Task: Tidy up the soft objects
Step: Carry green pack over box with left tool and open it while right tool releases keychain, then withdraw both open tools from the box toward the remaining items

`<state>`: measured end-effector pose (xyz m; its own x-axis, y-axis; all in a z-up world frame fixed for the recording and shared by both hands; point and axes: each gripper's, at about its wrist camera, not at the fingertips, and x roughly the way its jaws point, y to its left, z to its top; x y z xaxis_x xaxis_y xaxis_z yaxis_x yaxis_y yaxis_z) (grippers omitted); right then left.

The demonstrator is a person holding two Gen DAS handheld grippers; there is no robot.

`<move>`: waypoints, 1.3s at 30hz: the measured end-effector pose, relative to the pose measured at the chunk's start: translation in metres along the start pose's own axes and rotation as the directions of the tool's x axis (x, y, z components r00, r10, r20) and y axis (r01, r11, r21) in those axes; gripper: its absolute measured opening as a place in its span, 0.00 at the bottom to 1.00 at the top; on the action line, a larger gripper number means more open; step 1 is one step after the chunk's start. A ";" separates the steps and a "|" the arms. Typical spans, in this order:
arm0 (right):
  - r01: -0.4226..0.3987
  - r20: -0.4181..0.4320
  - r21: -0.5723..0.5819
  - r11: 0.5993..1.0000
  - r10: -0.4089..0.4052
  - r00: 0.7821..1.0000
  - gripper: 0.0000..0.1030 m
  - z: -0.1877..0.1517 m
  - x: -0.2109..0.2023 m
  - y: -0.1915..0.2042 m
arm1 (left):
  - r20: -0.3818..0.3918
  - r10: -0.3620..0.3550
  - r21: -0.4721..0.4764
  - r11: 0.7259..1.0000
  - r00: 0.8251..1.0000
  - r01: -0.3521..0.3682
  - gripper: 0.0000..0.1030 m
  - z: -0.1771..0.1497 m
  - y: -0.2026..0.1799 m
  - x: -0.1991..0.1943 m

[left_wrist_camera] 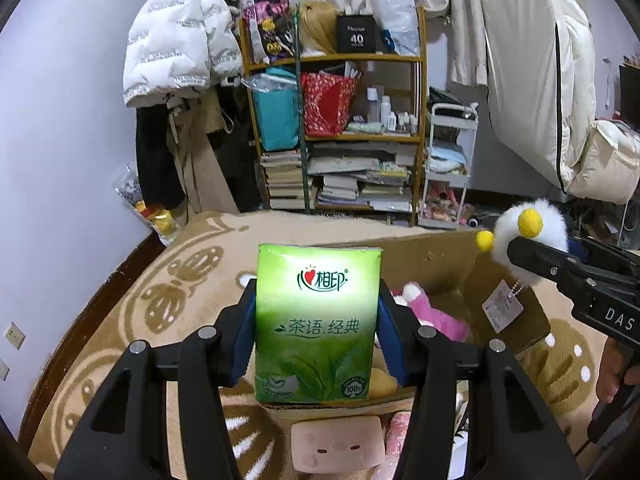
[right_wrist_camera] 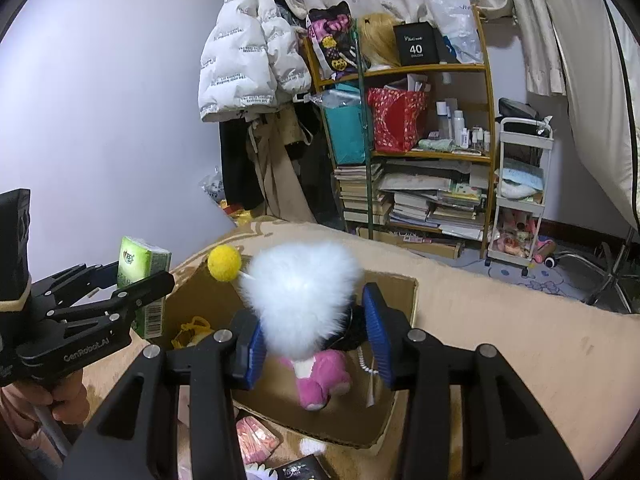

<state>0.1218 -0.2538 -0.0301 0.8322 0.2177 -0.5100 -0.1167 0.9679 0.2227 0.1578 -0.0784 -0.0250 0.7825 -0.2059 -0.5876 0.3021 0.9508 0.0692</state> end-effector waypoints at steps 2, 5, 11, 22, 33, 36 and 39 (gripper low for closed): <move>-0.002 -0.017 0.004 1.000 0.002 1.000 0.46 -0.003 0.003 -0.001 | -0.013 -0.010 -0.006 1.000 1.000 0.010 0.51 -0.001 0.001 0.003; 0.007 -0.045 0.001 1.000 -0.007 0.999 0.46 -0.007 0.007 -0.002 | -0.026 -0.015 0.002 1.000 1.000 0.015 0.51 -0.003 -0.002 0.007; 0.017 -0.082 0.013 1.000 -0.016 0.996 0.46 -0.013 0.016 -0.007 | -0.044 -0.028 0.007 1.000 0.999 0.028 0.51 -0.008 -0.008 0.016; 0.014 -0.154 -0.010 1.000 -0.015 0.988 0.53 -0.025 0.030 -0.006 | -0.080 -0.054 -0.071 0.996 0.995 0.048 0.70 -0.015 0.001 0.022; 0.026 -0.134 -0.007 1.000 -0.027 0.991 0.79 -0.023 0.017 -0.003 | -0.170 0.028 -0.055 0.998 0.985 -0.038 0.76 -0.023 0.011 0.007; 0.030 -0.121 -0.001 1.000 -0.029 0.992 0.89 -0.021 0.008 -0.001 | -0.171 0.044 -0.055 0.997 0.984 -0.055 0.84 -0.024 0.014 -0.004; 0.037 -0.106 0.004 0.999 -0.036 0.994 0.97 -0.021 -0.003 0.003 | -0.167 0.050 -0.056 0.997 0.985 -0.060 0.90 -0.027 0.015 -0.017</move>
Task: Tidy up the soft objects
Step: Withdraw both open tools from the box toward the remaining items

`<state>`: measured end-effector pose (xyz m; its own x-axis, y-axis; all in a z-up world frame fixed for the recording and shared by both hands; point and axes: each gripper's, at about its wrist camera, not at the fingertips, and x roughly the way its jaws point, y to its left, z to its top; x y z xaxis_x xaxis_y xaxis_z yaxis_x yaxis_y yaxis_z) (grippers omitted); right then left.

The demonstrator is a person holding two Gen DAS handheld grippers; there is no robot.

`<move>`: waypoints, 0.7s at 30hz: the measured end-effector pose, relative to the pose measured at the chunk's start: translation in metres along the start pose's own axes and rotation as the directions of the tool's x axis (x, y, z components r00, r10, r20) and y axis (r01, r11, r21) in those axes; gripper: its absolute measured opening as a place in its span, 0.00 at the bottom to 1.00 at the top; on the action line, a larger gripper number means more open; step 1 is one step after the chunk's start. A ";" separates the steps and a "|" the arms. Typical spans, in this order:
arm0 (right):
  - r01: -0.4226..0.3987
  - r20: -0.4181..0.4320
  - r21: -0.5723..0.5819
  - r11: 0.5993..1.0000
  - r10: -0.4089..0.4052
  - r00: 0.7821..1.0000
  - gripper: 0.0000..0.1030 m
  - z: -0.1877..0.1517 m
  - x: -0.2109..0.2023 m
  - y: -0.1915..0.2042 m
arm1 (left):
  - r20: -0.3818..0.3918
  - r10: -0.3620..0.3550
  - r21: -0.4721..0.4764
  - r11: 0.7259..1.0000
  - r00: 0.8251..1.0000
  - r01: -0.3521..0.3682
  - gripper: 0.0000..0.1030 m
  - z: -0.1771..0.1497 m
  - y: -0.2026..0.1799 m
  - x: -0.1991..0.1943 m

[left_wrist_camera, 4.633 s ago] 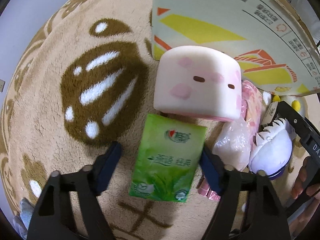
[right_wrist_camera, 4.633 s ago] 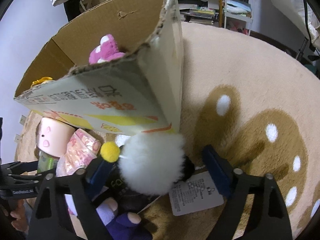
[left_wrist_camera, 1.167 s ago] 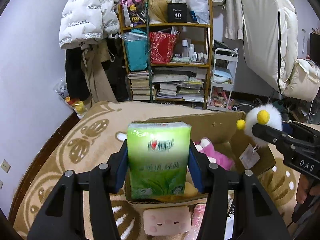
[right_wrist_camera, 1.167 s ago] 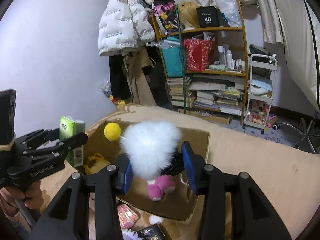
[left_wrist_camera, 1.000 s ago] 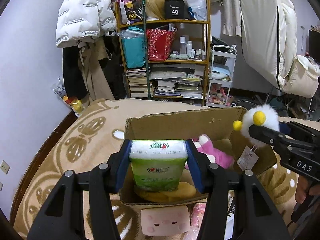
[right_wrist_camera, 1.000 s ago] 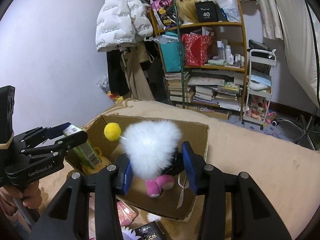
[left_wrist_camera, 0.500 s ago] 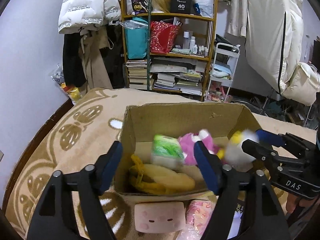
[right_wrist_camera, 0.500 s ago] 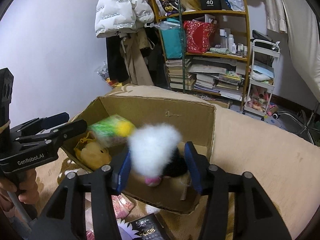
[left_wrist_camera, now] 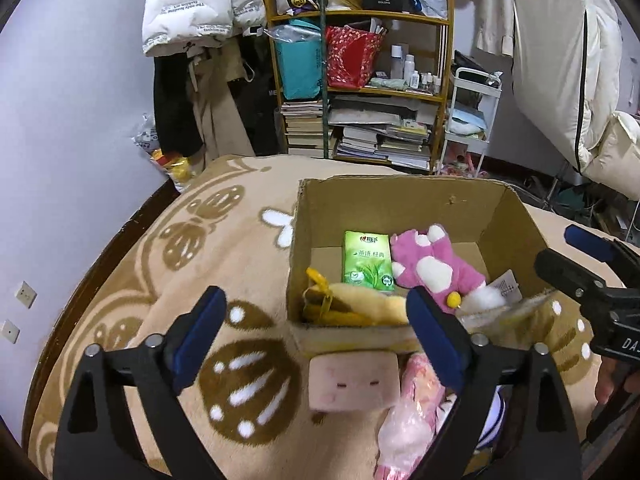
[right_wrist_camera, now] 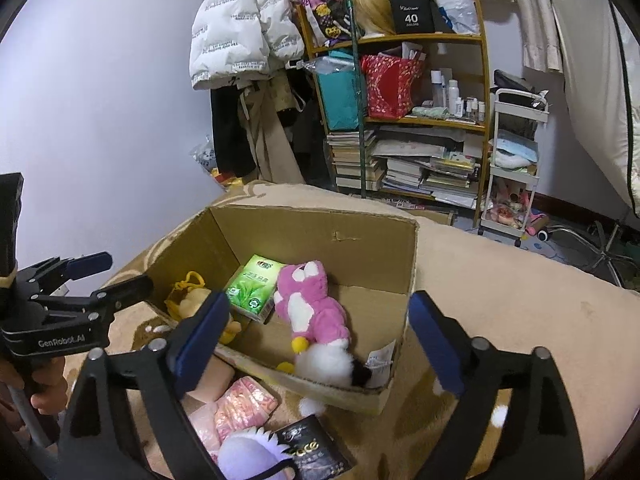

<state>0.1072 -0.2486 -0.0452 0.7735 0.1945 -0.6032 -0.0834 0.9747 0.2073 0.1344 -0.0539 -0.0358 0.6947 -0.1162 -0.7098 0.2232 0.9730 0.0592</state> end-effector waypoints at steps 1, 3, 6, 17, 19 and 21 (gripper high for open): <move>0.003 0.003 0.002 1.000 -0.003 1.000 1.00 -0.001 -0.004 0.001 | -0.002 -0.001 0.001 1.000 1.000 0.001 0.90 -0.001 0.000 -0.004; 0.007 0.008 0.008 1.000 -0.007 1.000 1.00 -0.002 -0.013 0.003 | -0.009 -0.004 0.003 1.000 1.000 0.004 0.90 -0.005 0.002 -0.012; 0.018 0.008 0.009 1.000 -0.018 1.000 1.00 -0.006 -0.024 0.006 | -0.016 -0.002 0.003 1.000 1.000 0.002 0.92 -0.012 0.004 -0.022; 0.054 -0.023 0.036 0.998 -0.053 0.998 1.00 -0.029 -0.055 0.013 | -0.076 -0.017 -0.011 1.000 0.997 0.016 0.96 -0.029 0.010 -0.052; 0.056 -0.034 0.039 0.998 -0.055 0.998 1.00 -0.032 -0.057 0.014 | -0.095 -0.010 -0.009 1.000 0.995 0.009 0.96 -0.031 0.012 -0.054; 0.055 -0.046 0.051 0.997 -0.053 0.998 1.00 -0.036 -0.059 0.014 | -0.109 -0.005 -0.013 1.000 0.994 0.003 0.96 -0.034 0.013 -0.055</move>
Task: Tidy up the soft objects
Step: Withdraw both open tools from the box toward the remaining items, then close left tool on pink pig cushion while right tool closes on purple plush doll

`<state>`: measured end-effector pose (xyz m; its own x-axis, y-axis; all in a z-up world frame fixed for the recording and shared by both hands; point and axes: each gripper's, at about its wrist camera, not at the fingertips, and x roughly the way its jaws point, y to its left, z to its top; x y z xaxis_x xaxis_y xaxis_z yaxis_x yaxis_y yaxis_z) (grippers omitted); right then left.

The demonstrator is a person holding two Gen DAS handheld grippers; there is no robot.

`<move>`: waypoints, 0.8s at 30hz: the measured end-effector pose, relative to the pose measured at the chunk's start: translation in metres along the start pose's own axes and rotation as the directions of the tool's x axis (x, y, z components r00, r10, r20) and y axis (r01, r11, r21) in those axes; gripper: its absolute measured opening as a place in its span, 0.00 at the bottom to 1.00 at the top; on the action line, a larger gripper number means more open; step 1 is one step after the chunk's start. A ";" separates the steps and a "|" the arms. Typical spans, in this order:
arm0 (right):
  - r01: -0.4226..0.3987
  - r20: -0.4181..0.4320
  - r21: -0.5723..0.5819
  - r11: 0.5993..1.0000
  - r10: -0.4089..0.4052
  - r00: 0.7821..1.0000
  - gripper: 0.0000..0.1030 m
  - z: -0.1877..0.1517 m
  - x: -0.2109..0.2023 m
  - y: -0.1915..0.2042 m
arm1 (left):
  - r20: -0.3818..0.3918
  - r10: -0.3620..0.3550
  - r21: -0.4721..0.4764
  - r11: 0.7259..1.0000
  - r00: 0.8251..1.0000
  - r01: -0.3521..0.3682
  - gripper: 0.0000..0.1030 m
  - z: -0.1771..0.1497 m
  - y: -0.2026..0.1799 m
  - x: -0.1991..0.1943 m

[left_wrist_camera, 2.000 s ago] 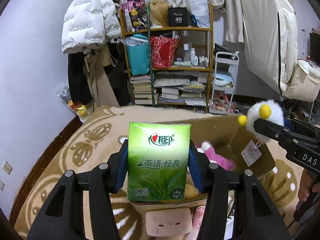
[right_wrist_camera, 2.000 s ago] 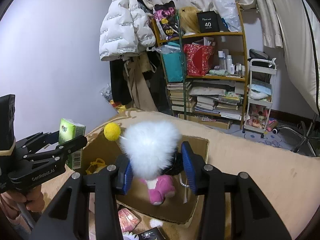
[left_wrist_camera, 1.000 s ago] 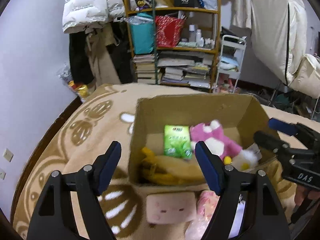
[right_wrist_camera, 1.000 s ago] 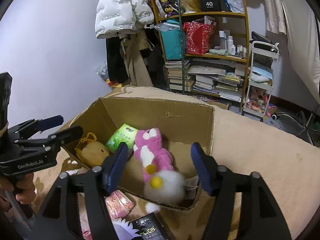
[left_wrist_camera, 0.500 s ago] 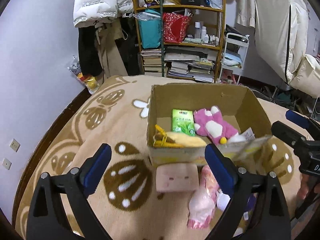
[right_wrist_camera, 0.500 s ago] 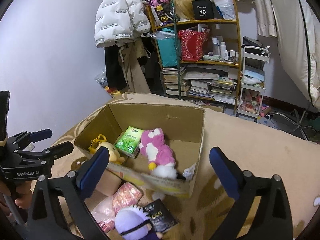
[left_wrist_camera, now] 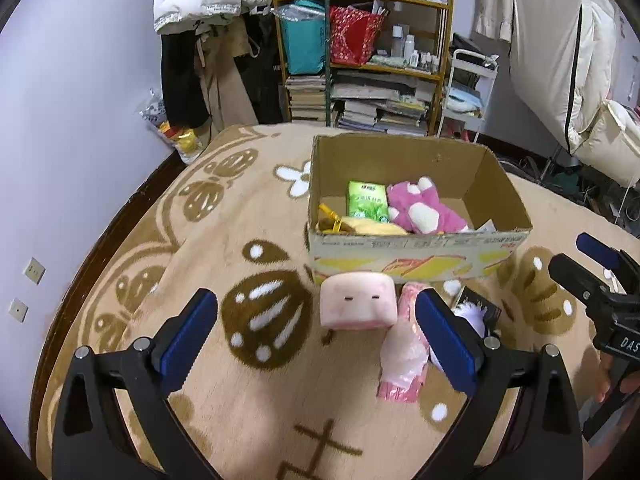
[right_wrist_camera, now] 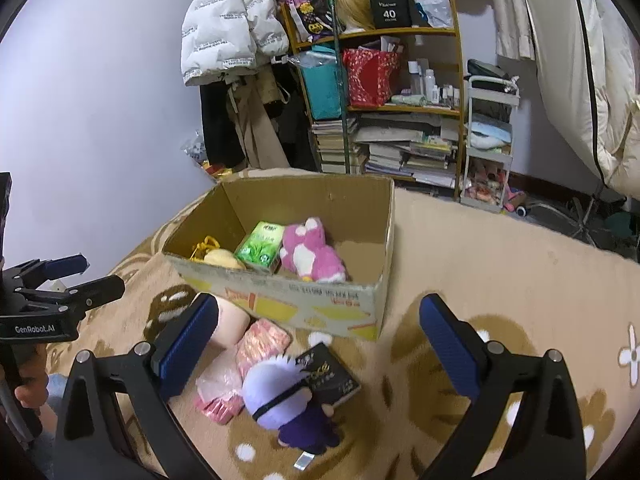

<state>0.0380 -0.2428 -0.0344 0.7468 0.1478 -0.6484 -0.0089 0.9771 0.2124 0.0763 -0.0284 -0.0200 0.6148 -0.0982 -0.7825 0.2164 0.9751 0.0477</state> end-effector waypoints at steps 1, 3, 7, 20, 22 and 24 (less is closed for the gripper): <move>-0.001 -0.009 0.004 1.000 0.001 1.000 1.00 -0.002 0.000 0.000 | -0.006 0.000 -0.002 1.000 1.000 0.000 0.96 -0.001 0.001 0.000; 0.000 -0.024 0.007 1.000 0.000 1.000 1.00 -0.006 0.000 0.001 | -0.019 0.006 -0.009 1.000 1.000 -0.006 0.96 -0.003 0.004 0.002; -0.005 -0.056 -0.003 1.000 0.005 0.998 1.00 -0.013 0.006 0.004 | -0.040 0.009 -0.016 1.000 0.999 -0.010 0.96 -0.005 0.006 0.009; -0.020 -0.150 -0.033 0.999 0.015 0.989 1.00 -0.025 0.043 0.014 | -0.123 -0.020 0.044 0.999 0.992 0.025 0.96 -0.005 -0.009 0.052; -0.029 -0.166 -0.027 0.999 0.024 0.986 1.00 -0.026 0.048 0.016 | -0.144 -0.018 0.051 0.998 0.989 0.026 0.96 -0.006 -0.012 0.060; -0.034 -0.180 -0.025 0.999 0.029 0.983 1.00 -0.028 0.052 0.017 | -0.161 -0.020 0.053 0.998 0.987 0.029 0.96 -0.007 -0.013 0.066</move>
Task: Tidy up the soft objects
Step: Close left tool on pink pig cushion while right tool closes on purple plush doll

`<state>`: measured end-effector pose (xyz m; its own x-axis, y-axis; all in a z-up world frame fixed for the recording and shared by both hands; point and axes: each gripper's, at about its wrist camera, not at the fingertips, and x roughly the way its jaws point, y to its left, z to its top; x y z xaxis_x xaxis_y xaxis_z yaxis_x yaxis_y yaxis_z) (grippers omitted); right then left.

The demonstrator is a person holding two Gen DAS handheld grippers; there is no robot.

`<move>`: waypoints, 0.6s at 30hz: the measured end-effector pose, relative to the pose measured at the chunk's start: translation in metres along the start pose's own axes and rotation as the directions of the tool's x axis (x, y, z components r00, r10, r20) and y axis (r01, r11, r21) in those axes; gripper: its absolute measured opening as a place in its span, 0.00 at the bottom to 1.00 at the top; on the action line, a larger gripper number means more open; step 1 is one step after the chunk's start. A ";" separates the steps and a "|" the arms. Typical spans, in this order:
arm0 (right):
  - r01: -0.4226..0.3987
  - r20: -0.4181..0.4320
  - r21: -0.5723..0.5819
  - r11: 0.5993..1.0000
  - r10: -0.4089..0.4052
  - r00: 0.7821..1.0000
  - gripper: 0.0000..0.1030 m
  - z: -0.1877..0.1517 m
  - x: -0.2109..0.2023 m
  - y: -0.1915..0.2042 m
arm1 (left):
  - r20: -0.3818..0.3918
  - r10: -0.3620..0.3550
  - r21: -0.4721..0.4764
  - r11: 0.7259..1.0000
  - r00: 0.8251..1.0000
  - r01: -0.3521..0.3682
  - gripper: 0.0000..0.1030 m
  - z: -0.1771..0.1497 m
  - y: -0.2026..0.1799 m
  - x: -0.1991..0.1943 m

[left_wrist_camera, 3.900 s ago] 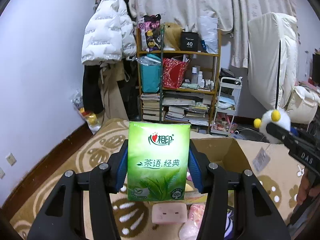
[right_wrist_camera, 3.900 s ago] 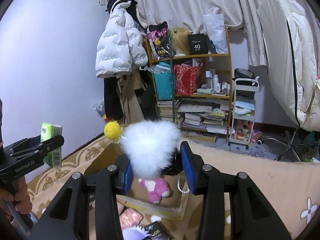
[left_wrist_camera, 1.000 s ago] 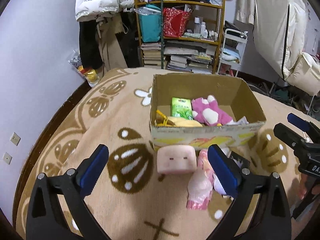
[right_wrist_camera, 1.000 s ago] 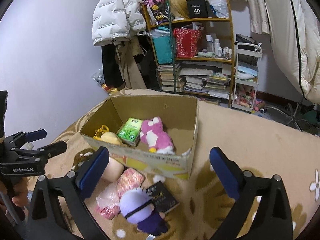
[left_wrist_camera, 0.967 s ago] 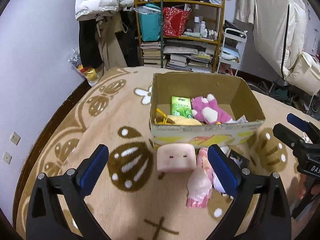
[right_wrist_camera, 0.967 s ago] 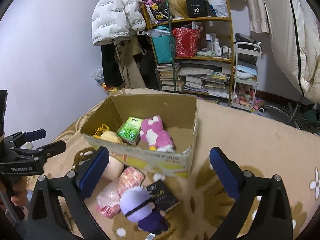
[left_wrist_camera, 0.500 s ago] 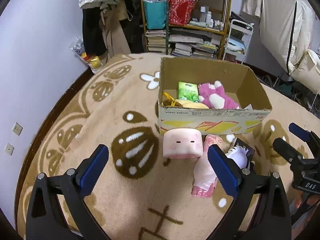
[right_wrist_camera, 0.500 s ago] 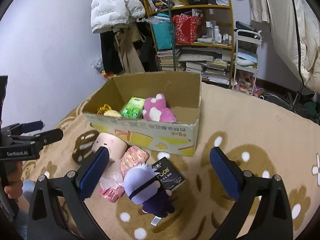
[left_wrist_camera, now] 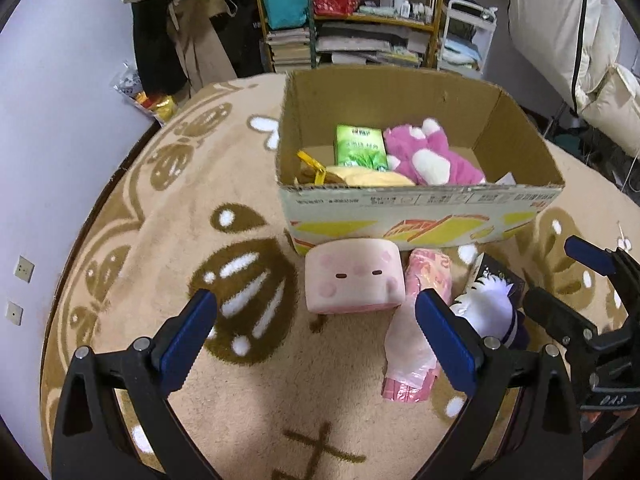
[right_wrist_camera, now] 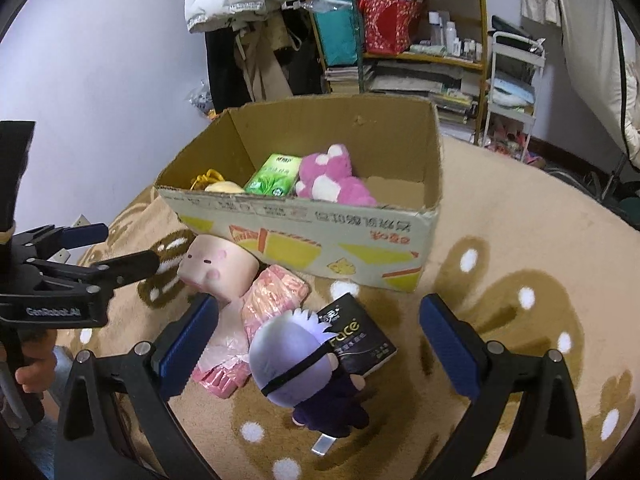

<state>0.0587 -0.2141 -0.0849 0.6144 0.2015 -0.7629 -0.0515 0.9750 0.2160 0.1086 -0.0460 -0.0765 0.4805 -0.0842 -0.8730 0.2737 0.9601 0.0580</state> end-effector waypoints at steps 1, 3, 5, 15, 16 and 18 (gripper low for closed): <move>0.000 -0.007 -0.003 1.000 0.000 1.000 1.00 0.000 0.002 0.001 | -0.011 0.000 -0.001 1.000 1.000 0.000 0.96 0.001 -0.001 0.004; 0.000 -0.019 -0.014 1.000 0.000 1.000 1.00 -0.001 0.006 0.003 | -0.024 -0.008 -0.005 1.000 1.000 0.008 0.96 0.001 -0.001 0.009; 0.002 -0.034 -0.026 1.000 -0.002 0.999 1.00 -0.003 0.010 0.005 | -0.036 -0.017 -0.014 1.000 0.999 0.017 0.96 0.002 -0.001 0.013; -0.017 -0.120 -0.032 0.999 0.013 0.993 0.89 -0.011 0.027 0.008 | -0.097 -0.079 -0.049 0.996 0.992 0.075 0.96 0.004 -0.001 0.038; -0.021 -0.130 -0.029 0.999 0.017 0.991 0.86 -0.012 0.029 0.008 | -0.101 -0.088 -0.046 0.995 0.991 0.084 0.96 0.005 -0.002 0.041; -0.024 -0.153 -0.031 0.999 0.019 0.988 0.83 -0.014 0.034 0.008 | -0.108 -0.098 -0.042 0.995 0.989 0.094 0.96 0.005 -0.005 0.046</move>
<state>0.0685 -0.1984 -0.1176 0.4859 0.2318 -0.8427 -0.0902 0.9723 0.2155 0.1340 -0.0560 -0.1146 0.3584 -0.1485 -0.9217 0.2826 0.9582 -0.0445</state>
